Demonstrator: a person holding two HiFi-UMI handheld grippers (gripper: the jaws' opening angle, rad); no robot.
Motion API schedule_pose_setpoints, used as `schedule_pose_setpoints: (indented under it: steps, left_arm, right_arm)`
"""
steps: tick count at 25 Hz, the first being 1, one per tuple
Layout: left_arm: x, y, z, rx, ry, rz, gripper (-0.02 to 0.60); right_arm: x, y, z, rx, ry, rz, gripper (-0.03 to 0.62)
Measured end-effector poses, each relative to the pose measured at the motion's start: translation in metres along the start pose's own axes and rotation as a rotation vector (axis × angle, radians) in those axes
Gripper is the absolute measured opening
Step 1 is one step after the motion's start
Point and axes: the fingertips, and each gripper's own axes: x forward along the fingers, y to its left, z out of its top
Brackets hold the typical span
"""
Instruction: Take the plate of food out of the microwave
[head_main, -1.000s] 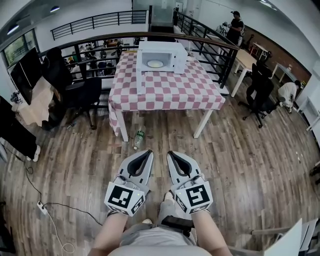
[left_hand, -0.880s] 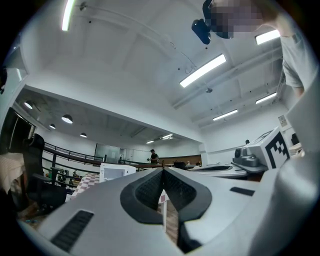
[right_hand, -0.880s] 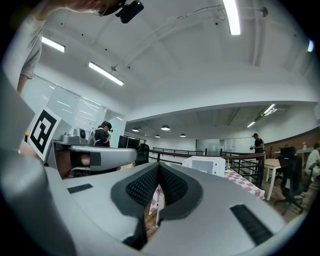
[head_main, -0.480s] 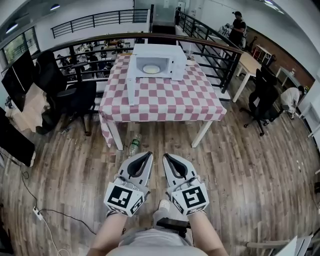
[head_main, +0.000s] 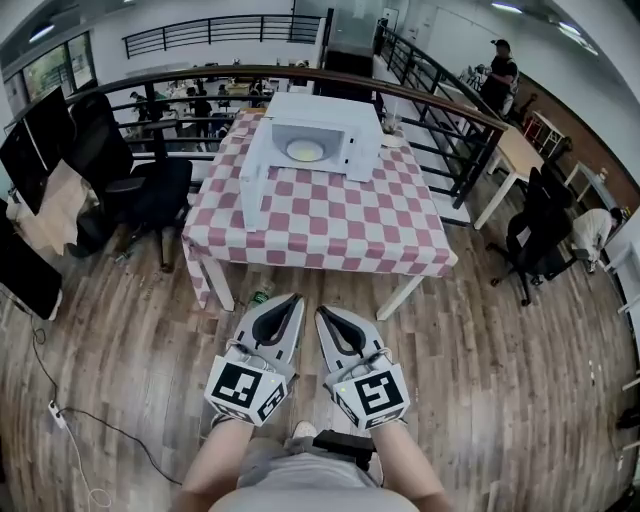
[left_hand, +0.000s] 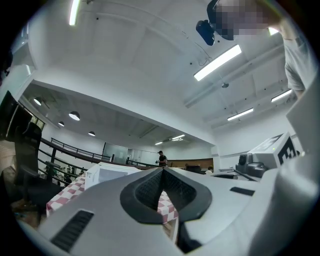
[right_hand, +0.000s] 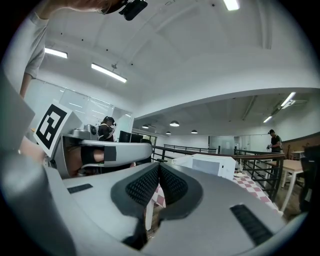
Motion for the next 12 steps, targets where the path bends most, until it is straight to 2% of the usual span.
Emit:
schedule_pose_setpoints:
  steps: [5, 12]
  left_arm:
    - [0.030, 0.009, -0.010, -0.008, 0.008, 0.026, 0.002]
    - [0.065, 0.029, -0.025, -0.015, 0.031, 0.030, 0.002]
  right_arm:
    - [0.016, -0.025, -0.005, -0.007, -0.004, 0.026, 0.026]
    - [0.042, -0.058, -0.019, 0.011, 0.005, 0.020, 0.026]
